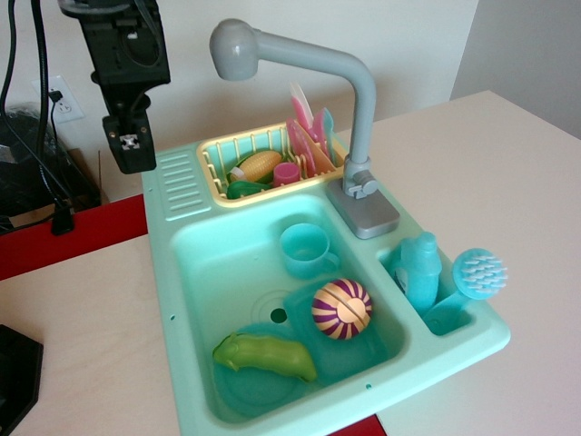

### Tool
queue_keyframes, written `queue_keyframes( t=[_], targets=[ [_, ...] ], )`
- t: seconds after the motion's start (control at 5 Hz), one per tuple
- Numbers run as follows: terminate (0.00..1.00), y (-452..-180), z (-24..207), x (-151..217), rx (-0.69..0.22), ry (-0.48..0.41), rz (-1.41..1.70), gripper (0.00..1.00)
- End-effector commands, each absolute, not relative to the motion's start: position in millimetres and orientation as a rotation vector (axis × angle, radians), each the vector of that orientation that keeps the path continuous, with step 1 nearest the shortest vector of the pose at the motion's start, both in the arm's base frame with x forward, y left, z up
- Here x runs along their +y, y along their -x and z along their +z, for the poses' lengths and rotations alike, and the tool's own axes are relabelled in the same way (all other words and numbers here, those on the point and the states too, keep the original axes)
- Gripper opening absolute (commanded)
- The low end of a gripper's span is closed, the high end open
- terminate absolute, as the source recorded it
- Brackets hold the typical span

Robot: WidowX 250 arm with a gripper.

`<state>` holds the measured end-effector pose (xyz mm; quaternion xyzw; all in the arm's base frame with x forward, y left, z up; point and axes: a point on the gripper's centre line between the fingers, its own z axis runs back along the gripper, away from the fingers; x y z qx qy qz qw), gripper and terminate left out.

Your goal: Turn faucet front to right

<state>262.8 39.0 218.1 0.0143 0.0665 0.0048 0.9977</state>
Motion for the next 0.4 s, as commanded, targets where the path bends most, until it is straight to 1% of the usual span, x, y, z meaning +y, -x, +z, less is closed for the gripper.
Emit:
queue_keyframes(
  t=[0.0, 0.2],
  targets=[
    [0.0, -277.1, 220.4, 59.5, 0.113, -0.039, 0.071, 1.0],
    [0.0, -285.4, 213.8, 71.1, 0.131, -0.059, 0.094, 1.0]
  ],
)
